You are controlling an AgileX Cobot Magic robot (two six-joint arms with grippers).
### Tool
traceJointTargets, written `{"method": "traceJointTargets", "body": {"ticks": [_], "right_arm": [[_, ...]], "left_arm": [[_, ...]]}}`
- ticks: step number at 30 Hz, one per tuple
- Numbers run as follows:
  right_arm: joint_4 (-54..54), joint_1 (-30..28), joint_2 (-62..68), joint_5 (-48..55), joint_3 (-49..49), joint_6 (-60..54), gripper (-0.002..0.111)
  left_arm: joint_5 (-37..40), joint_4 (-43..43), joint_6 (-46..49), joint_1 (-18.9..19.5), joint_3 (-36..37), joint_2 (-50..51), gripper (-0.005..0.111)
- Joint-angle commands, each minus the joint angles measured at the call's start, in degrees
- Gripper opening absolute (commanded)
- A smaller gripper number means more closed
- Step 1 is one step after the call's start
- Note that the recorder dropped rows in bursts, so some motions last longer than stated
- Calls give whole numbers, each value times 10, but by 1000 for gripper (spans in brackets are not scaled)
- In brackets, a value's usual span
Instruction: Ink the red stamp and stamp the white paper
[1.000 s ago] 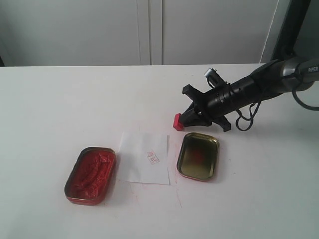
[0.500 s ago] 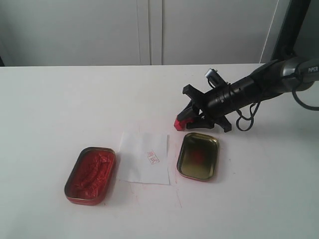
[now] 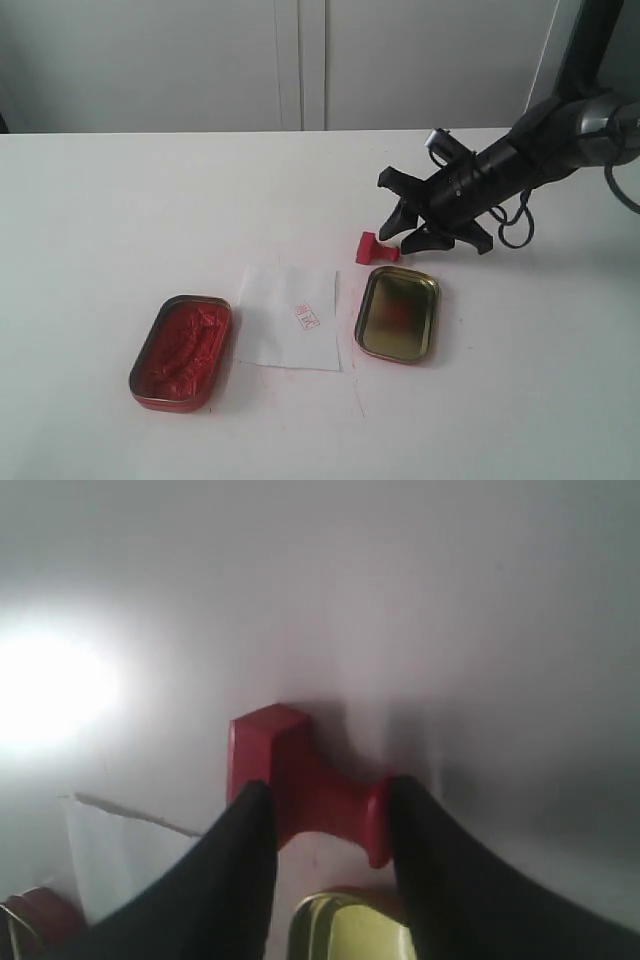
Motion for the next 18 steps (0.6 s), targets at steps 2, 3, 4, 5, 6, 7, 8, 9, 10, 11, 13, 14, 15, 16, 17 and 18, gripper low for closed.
{"method": "traceJointTargets", "body": {"ticks": [2,3,4,5,6,7,8,9,10,11,13,14,15,16,17,18], "right_arm": [[-59,-2,-32,-12,2,38,37],[-67,-2,-40,-15,2,39,37],[-75,-2,-46,-14,2,39,37],[-84,-2,-51,-13,2,43,36],[-96,-2,-56,-9,2,47,33],[-108,-2,-61,-4,2,48,29],[-118,-2,-65,3,2,55,25],[-135,-2,-68,10,2,64,19],[-153,-2,-73,16,2,76,13],[-171,-2,-77,20,2,88,9],[-208,-2,-84,30,2,112,0],[-218,-2,-87,34,2,119,0],[-230,-2,-90,39,2,122,0],[-237,-2,-94,44,2,123,0],[-239,-2,-96,48,2,123,0],[-241,-2,-98,54,2,123,0]], "left_arm": [[1,-1,2,0,2,-2,0],[1,-1,2,0,2,-2,0],[1,-1,2,0,2,-2,0],[1,-1,2,0,2,-2,0],[1,-1,2,0,2,-2,0],[1,-1,2,0,2,-2,0],[1,-1,2,0,2,-2,0],[1,-1,2,0,2,-2,0],[1,-1,2,0,2,-2,0],[1,-1,2,0,2,-2,0],[1,-1,2,0,2,-2,0],[1,-1,2,0,2,-2,0],[1,-1,2,0,2,-2,0],[1,-1,2,0,2,-2,0],[1,-1,2,0,2,-2,0],[1,-1,2,0,2,-2,0]]}}
